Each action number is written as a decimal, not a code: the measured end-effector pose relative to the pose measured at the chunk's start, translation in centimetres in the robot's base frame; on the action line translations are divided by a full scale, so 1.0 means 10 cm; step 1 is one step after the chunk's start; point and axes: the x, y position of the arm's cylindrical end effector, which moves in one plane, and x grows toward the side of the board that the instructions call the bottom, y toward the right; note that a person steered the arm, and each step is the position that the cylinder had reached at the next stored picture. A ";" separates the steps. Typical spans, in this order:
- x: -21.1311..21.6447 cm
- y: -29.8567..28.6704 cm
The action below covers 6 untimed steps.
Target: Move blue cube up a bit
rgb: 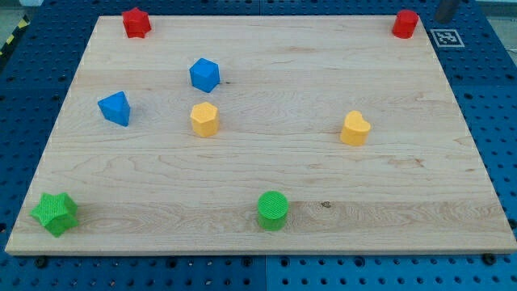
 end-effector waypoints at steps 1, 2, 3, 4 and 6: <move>0.00 0.00; 0.03 -0.02; 0.06 -0.02; 0.09 -0.02; 0.47 -0.03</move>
